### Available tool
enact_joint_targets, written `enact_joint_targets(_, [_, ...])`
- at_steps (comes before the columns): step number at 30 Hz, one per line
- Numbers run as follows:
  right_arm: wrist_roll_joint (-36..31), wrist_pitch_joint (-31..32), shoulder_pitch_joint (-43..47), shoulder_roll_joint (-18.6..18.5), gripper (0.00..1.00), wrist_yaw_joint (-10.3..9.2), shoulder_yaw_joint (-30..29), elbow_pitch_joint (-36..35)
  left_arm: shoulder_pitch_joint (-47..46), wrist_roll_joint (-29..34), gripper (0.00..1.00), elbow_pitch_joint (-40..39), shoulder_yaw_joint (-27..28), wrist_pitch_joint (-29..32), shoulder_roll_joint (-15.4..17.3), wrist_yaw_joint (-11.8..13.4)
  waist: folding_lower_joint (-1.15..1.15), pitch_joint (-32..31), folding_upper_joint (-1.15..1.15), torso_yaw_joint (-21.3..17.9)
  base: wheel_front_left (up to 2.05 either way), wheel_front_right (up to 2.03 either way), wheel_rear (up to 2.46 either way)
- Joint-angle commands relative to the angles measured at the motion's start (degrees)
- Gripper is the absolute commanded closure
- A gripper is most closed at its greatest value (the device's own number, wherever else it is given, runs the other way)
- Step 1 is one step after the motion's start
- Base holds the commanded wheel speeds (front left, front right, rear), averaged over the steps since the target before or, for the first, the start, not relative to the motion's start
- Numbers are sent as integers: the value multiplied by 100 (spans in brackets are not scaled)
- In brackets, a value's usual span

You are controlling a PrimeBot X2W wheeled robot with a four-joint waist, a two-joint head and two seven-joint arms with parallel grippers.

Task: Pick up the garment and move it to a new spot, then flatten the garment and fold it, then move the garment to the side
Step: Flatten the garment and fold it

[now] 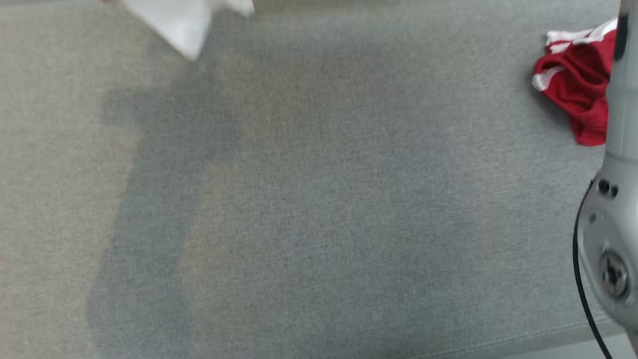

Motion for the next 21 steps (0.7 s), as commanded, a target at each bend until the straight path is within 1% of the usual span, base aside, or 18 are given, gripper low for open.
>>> enact_joint_targets(1, [-172,-180,-262,1,100,-1,-81,328,-249,116,100,286,-38,-196,-120,29,0,725,0,88,0,0,0])
enact_joint_targets(3, [-403,-443,-539,19,100,-1,-148,806,-469,147,100,699,-34,-495,-273,41,0,925,0,145,0,0,0])
enact_joint_targets(6, [-412,-816,-713,30,100,-1,-48,1438,-503,85,100,1160,-114,-843,-485,-46,0,1192,0,232,0,0,0])
enact_joint_targets(9, [-468,-1202,-557,14,100,-2,119,1995,-225,-53,100,1451,-212,-1183,-632,-164,0,1409,0,294,0,0,0])
enact_joint_targets(12, [-473,-1507,-269,14,100,-2,188,2397,143,-294,100,1537,-298,-1481,-705,-229,0,1497,0,316,0,0,0])
enact_joint_targets(16, [-250,-1727,175,13,100,-2,297,2682,843,-687,100,1374,-391,-1704,-671,-261,0,1512,0,291,0,0,0])
enact_joint_targets(21, [135,-1819,827,14,100,-2,514,2599,1975,-1344,100,731,-520,-1816,-389,-266,0,1397,0,185,0,0,0])
